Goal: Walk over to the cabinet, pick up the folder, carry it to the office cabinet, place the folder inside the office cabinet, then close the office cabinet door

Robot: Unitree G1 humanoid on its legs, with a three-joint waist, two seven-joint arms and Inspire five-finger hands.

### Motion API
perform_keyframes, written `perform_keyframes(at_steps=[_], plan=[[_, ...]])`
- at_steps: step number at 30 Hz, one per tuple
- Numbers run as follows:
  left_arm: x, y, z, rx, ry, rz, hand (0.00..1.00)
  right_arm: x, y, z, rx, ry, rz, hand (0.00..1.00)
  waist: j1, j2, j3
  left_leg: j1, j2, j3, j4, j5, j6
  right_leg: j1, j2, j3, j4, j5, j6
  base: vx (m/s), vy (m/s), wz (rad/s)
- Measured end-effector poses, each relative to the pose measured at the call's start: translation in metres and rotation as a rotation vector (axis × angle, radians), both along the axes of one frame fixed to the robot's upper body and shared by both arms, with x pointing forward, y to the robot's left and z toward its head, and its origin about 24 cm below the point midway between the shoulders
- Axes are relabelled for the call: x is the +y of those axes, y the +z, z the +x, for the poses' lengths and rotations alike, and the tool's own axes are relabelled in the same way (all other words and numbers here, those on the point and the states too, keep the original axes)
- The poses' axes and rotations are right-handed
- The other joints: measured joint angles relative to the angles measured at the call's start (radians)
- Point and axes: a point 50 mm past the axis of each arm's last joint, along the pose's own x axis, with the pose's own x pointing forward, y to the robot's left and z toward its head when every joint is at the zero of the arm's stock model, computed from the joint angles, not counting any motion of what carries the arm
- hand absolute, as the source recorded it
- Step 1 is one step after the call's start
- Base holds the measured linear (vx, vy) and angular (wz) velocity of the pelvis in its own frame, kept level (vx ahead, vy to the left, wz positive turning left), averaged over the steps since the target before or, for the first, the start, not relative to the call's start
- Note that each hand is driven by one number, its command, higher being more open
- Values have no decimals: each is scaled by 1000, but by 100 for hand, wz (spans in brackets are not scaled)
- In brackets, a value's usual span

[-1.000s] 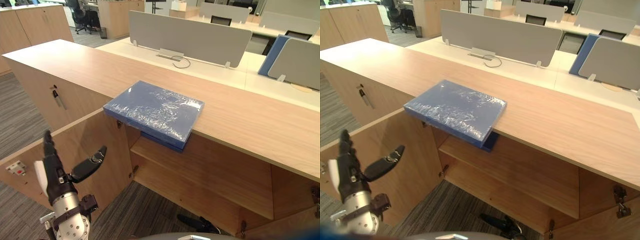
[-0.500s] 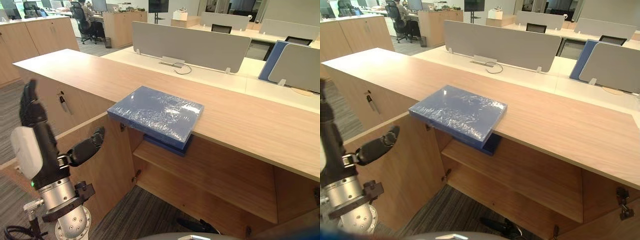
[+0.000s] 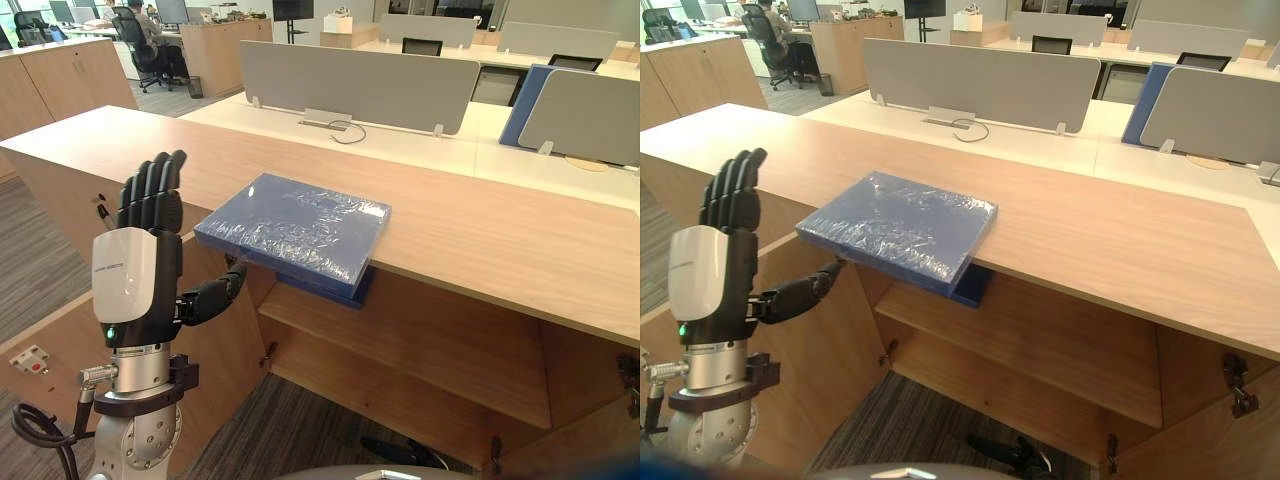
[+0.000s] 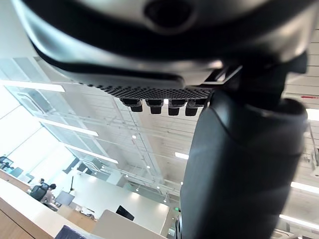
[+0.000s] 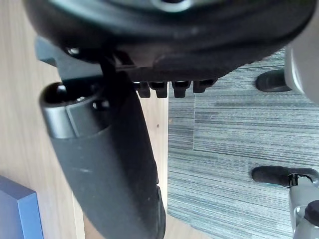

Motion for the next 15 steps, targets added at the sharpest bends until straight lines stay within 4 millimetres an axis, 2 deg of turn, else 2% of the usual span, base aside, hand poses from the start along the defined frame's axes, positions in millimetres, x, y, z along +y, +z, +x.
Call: perform_keyframes(at_steps=[15], plan=[[-5,-22,24,158,-167,137,100,-7,0,-1,2,3,-12,100,-1,11,-3,18,10,27,-33,14,-1,-13,8,31,3,3,-7,-15,-2,-5]])
